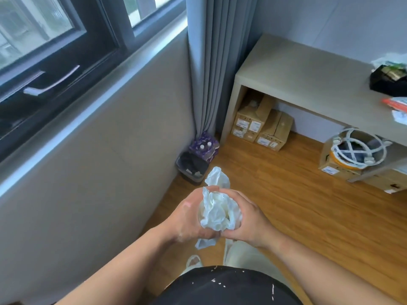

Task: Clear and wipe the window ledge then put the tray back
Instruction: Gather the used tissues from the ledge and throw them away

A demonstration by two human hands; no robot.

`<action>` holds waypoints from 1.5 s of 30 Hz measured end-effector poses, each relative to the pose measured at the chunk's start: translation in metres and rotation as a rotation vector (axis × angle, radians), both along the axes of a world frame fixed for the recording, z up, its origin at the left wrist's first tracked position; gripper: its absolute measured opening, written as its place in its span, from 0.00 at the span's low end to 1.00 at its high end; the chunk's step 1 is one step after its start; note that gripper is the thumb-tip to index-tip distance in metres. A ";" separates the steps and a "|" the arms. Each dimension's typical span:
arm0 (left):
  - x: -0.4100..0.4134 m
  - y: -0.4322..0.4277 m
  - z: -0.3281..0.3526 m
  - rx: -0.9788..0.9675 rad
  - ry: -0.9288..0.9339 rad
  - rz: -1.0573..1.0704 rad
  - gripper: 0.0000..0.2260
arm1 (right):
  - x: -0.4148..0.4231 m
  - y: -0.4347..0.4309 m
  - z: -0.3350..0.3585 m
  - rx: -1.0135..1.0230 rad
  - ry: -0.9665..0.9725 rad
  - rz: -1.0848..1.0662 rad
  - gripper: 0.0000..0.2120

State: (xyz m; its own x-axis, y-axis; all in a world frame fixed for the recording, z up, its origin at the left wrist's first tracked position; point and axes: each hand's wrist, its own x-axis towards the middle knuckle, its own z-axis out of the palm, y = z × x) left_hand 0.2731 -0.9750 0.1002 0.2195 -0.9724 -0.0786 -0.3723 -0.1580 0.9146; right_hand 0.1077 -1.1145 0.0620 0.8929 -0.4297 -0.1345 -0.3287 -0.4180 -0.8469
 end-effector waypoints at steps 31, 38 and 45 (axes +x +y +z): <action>0.144 -0.231 -0.163 0.369 0.161 0.470 0.40 | 0.219 -0.285 -0.158 0.173 0.200 0.445 0.42; 0.195 -0.231 -0.314 0.497 0.258 0.478 0.50 | 0.266 -0.291 -0.292 0.230 0.249 0.382 0.45; 0.249 -0.237 -0.443 0.586 0.272 0.504 0.57 | 0.320 -0.290 -0.418 0.270 0.250 0.342 0.44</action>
